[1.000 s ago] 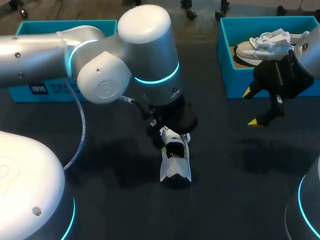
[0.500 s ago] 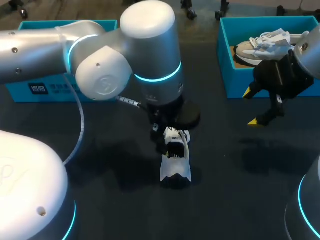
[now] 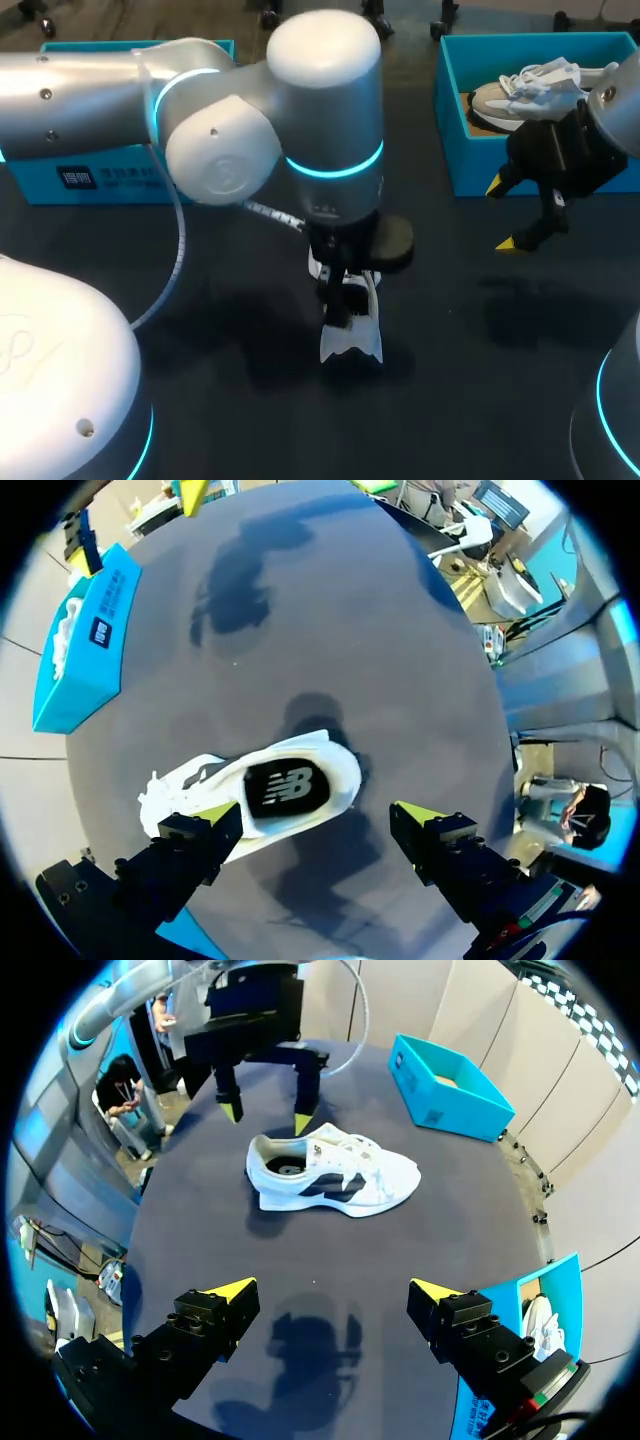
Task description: Take the shoe out of the shoebox, open the shoe tongue, remove and reinsert the insole, then place the shoe into the shoebox
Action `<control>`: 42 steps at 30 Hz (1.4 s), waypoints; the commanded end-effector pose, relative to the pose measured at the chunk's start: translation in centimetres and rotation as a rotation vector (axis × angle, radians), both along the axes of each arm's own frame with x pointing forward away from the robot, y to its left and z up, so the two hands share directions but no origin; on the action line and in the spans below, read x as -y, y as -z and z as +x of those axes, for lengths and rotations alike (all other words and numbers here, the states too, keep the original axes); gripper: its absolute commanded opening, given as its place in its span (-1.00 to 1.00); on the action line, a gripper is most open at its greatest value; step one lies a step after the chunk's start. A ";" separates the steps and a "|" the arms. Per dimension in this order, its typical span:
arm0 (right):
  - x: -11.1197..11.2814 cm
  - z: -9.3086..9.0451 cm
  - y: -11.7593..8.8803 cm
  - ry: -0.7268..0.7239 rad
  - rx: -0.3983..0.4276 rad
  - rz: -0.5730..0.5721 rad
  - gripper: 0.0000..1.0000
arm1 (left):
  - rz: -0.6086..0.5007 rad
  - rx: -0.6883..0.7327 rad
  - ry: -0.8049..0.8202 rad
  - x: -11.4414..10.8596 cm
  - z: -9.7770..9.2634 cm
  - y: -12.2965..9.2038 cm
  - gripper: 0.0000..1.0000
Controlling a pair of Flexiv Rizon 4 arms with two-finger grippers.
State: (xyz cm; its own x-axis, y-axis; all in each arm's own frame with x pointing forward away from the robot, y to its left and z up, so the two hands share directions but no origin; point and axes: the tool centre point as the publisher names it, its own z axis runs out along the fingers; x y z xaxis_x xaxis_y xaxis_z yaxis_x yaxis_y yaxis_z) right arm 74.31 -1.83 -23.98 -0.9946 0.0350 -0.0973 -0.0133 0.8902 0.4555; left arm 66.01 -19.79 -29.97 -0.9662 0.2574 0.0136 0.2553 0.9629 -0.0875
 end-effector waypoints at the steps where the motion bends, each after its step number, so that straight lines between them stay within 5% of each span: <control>1: 0.0 -0.1 0.0 0.001 0.001 -0.001 1.00 | 0.005 0.011 -0.013 0.4 -1.3 1.3 1.00; 32: 0.0 -0.1 0.0 0.001 0.001 -0.001 1.00 | -0.017 0.054 -0.164 0.8 -2.1 9.7 1.00; 35: 0.0 -0.1 0.0 0.001 0.001 -0.001 1.00 | -0.018 0.059 -0.170 0.8 -2.0 9.9 0.55; 36: 0.0 -0.1 0.0 0.001 0.001 -0.001 1.00 | -0.016 0.061 -0.172 0.8 -2.0 10.0 0.02; 42: 0.0 -0.1 0.0 0.001 0.001 -0.001 1.00 | 0.006 0.062 -0.165 0.9 -2.3 10.4 -0.45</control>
